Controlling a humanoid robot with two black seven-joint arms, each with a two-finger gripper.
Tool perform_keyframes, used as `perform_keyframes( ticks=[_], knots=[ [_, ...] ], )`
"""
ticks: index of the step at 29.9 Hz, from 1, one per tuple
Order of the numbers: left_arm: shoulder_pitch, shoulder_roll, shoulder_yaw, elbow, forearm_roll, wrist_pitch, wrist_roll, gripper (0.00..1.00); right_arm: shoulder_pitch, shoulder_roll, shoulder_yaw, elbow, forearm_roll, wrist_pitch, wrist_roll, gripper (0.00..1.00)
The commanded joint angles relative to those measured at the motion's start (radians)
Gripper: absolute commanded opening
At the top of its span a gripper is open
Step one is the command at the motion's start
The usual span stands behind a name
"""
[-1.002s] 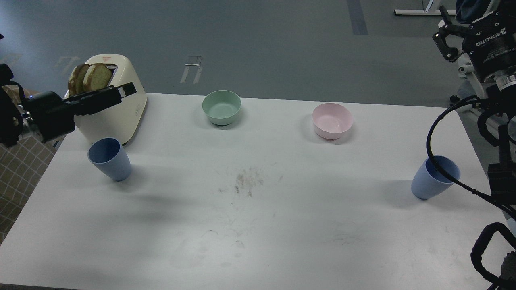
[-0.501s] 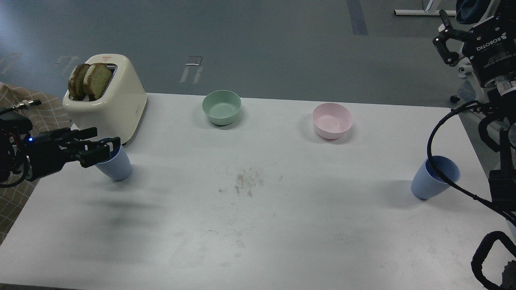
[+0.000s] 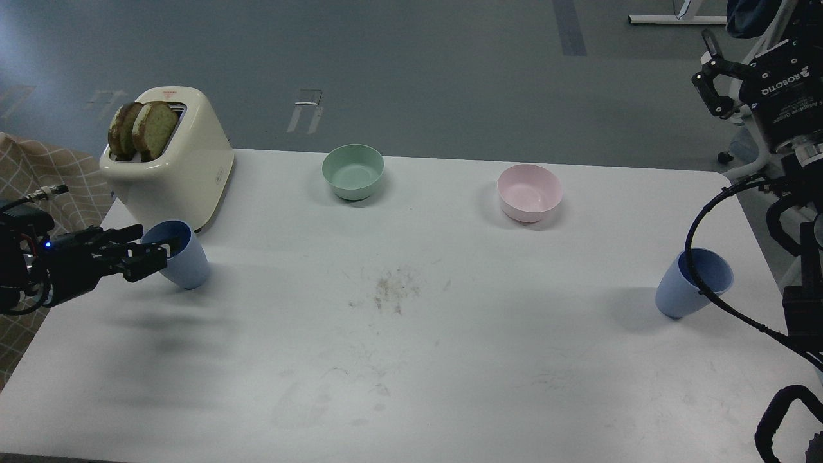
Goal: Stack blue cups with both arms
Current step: 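Grasp the blue cup near the left arm with the left gripper, then carry the blue cup to the table center and set it down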
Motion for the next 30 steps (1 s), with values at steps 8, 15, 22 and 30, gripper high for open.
perform_keyframes(
  ticks=[8, 15, 22, 30],
  knots=[
    [-0.03, -0.052, 0.009, 0.1, -0.03, -0.006, -0.009, 0.59, -0.009, 0.0, 0.0, -0.004, 0.0, 0.0, 0.0, 1.0],
    [-0.032, -0.06, 0.025, 0.109, -0.025, -0.006, -0.009, 0.21, -0.009, -0.001, 0.001, -0.007, 0.0, 0.0, 0.0, 1.0],
    [-0.033, -0.066, 0.032, 0.109, -0.021, -0.006, -0.009, 0.0, -0.01, -0.001, 0.001, -0.009, 0.0, 0.0, 0.0, 1.0],
    [-0.123, -0.022, 0.037, -0.018, -0.015, -0.01, -0.009, 0.0, -0.025, -0.001, 0.007, -0.003, 0.0, 0.0, 0.0, 1.0]
  ],
)
